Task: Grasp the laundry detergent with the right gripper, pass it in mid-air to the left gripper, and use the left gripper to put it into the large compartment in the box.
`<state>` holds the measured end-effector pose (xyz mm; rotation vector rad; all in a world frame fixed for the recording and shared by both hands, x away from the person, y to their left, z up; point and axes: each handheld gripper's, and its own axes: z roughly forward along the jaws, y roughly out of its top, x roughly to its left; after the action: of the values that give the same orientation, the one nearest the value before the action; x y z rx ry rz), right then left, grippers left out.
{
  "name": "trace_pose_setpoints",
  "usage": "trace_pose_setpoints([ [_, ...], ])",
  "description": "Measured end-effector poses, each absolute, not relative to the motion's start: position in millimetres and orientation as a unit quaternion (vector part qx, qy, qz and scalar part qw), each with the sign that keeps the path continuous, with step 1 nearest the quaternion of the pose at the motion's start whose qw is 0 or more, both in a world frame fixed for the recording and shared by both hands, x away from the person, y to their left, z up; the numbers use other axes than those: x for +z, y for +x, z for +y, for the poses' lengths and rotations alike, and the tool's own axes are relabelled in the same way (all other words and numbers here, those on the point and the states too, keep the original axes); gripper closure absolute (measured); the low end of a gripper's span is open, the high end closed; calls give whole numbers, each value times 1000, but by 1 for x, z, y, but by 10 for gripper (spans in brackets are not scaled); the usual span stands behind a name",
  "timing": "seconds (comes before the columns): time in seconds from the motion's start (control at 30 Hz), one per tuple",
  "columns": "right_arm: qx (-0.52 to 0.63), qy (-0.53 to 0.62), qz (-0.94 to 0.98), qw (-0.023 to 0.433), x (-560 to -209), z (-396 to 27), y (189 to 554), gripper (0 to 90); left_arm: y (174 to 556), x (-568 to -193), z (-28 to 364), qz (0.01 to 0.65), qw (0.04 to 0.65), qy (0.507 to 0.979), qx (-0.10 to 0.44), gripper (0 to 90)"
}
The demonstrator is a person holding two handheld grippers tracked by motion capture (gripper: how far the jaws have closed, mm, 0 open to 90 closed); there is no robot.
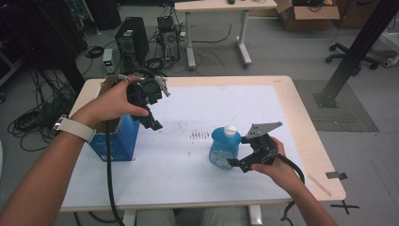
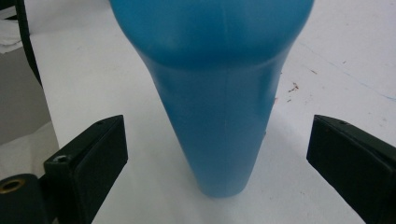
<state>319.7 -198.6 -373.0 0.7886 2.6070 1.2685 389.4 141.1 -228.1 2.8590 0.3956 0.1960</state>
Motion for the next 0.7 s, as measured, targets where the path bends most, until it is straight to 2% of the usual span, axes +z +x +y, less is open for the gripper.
trace_pose_setpoints([
  [0.7,436,258,859,72,-379,-188,325,60,391,-230,143,138,124,980,66,76],
])
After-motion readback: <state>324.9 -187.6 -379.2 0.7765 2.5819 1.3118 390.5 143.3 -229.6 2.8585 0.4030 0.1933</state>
